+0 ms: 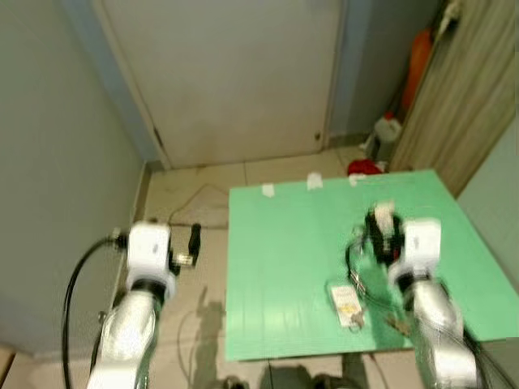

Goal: Hang keys on a hook

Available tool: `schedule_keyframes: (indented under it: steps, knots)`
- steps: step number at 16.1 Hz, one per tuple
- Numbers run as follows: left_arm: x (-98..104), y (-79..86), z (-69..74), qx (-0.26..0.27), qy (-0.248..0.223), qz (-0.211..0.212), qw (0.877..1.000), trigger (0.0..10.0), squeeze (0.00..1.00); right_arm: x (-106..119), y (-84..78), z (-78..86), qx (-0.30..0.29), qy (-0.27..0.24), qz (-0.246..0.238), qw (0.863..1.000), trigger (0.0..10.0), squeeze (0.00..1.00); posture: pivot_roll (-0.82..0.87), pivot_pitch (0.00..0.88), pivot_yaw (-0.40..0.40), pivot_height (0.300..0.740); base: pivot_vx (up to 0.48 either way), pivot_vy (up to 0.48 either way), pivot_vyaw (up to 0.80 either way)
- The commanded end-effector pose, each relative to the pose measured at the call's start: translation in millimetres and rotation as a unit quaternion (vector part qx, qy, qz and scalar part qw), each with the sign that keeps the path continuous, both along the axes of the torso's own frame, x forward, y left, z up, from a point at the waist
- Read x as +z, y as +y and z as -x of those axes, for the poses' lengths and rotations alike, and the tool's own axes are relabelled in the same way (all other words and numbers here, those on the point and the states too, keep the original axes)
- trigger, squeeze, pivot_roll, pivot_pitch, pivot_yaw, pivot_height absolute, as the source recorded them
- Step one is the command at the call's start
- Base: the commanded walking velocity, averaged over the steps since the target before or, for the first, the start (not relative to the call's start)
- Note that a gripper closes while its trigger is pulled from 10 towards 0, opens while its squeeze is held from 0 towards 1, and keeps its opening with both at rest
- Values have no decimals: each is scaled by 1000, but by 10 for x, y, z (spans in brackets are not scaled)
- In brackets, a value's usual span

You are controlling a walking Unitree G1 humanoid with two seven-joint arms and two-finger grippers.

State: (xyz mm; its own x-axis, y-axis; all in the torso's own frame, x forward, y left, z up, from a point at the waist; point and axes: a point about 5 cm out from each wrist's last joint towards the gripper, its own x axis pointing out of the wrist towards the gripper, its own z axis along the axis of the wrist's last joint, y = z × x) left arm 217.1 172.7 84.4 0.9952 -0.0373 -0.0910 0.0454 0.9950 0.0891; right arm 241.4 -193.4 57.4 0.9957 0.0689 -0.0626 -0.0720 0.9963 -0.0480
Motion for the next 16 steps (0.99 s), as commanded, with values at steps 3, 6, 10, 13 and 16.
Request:
schedule_keyframes:
  steps: [3,6,10,13,16]
  knots:
    - [-12,108,245,14,-10,-34,999,10000,0,4,38,262,21,-5,-13,1000,0,0,-180,0,108,740,0,0,0]
    - [-205,65,187,0,29,-20,999,10000,0,-26,119,254,35,1,-2,999,0,0,-195,0,112,740,0,0,0]
    - [-108,-3,-36,-10,8,-17,1000,10000,0,-36,166,168,24,8,-22,999,0,0,-206,0,126,740,0,0,0]
    - [-71,-14,-146,-10,-2,-24,1000,10000,0,-62,164,124,19,12,-25,999,0,0,-210,0,128,740,0,0,0]
    - [-17,-33,-219,-16,-12,-31,999,10000,0,-71,185,51,21,13,-25,999,0,0,-209,0,132,740,0,0,0]
